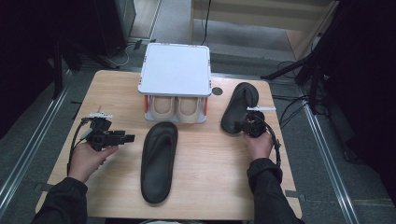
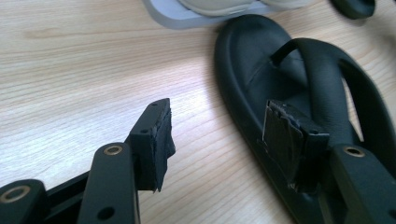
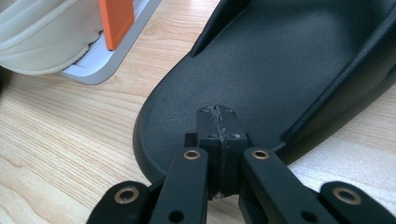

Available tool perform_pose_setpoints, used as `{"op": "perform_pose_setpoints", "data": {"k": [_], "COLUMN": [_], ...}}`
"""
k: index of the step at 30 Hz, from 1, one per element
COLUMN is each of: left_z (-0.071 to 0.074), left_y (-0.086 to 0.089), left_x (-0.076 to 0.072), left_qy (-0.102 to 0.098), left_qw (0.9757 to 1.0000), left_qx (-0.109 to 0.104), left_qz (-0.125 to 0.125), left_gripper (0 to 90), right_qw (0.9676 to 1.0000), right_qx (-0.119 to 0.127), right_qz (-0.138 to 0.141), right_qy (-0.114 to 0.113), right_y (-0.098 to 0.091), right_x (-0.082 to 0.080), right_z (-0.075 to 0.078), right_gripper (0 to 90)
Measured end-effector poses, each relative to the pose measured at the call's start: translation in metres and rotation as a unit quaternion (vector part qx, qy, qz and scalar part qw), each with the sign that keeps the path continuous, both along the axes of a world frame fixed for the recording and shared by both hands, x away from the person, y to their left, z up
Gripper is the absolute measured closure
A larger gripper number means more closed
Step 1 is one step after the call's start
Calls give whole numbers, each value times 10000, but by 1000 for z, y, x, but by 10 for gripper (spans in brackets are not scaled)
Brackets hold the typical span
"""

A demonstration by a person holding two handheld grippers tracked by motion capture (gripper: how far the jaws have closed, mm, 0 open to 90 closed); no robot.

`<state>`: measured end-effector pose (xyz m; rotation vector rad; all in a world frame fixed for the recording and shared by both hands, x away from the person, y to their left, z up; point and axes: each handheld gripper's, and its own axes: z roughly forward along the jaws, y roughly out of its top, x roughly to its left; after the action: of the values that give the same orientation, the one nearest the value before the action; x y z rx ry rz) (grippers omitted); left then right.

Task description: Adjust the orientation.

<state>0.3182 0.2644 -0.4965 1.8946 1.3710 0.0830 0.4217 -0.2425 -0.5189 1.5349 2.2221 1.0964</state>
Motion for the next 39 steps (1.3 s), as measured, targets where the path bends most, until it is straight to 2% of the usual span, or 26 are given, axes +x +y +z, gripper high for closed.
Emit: {"op": "perform_pose_setpoints", "data": {"k": [8,26,29,34,37,39], "left_z": [0,-1,-1,-2,-2,-1], "left_y": [1,2,2,1,1,0], "left_x": [0,1,1,1,1,0], "left_qy": [-11,11,6,25,-27,-58], "left_qw": [10000,10000,10000,10000,9999,9999], "left_qx": [45,64,70,73,82,81], "left_qz": [21,63,67,56,86,78], "left_gripper": [428,429,428,429,430,430], "right_qw": [10000,9996,9996,9996,9995,9994], "right_qx": [1,58,8,33,114,33], "right_qz": [-61,-235,-240,-234,-286,-339], "right_qy": [56,155,163,162,44,-53], "right_y": [-4,-26,-28,-30,-31,-31], "right_x": [-2,-3,-3,-3,-3,-3], "right_z": [1,2,3,3,7,11], "right_gripper": [900,900,900,871,854,837]}}
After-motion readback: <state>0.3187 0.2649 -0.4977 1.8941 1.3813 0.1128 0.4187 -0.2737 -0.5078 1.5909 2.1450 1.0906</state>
